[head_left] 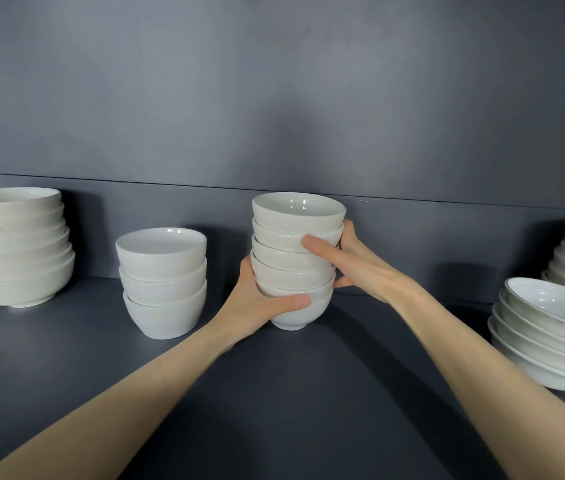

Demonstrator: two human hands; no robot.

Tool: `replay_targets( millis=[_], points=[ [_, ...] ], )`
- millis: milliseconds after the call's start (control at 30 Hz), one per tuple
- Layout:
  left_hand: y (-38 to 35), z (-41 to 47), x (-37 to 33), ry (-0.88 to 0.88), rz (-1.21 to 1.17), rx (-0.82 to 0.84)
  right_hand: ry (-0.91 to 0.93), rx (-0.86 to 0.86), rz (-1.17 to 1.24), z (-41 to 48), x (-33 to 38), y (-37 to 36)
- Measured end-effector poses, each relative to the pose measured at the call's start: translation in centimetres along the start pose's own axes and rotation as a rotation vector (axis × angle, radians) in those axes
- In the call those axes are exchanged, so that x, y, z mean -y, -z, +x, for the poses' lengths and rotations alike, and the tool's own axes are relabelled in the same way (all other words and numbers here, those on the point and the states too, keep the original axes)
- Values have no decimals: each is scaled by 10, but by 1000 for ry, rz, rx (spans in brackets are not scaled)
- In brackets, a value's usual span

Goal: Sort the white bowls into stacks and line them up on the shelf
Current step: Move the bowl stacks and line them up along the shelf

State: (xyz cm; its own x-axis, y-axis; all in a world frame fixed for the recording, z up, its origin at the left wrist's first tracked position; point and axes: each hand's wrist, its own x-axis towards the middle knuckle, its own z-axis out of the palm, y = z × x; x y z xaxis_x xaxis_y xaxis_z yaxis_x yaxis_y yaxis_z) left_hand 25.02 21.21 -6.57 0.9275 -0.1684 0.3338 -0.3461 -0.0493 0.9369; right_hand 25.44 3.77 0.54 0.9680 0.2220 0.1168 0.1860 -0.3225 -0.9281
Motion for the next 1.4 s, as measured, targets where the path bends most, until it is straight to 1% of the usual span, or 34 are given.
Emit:
replay_targets(
  millis=[267, 433, 633, 800, 1100, 1300, 1400],
  points=[
    [5, 3, 3, 27, -26, 38, -26, 9, 34, 2, -3, -1],
    [4, 4, 0, -39, -16, 41, -46, 31, 54, 2, -2, -3],
    [6, 5, 5, -38, -33, 18, -21, -29, 51, -3, -2, -7],
    [6, 2, -4, -31, -33, 65, -28, -48, 69, -10, 1, -7],
    [-4, -41, -30, 1, -20, 46, 1, -28, 72, -53, 15, -5],
    [-24, -93, -58, -43, 3, 40, 23, 29, 77, -103, 25, -2],
    [-32, -123, -72, -31, 16, 11, 31, 59, 87, -131, 30, -3]
  ],
)
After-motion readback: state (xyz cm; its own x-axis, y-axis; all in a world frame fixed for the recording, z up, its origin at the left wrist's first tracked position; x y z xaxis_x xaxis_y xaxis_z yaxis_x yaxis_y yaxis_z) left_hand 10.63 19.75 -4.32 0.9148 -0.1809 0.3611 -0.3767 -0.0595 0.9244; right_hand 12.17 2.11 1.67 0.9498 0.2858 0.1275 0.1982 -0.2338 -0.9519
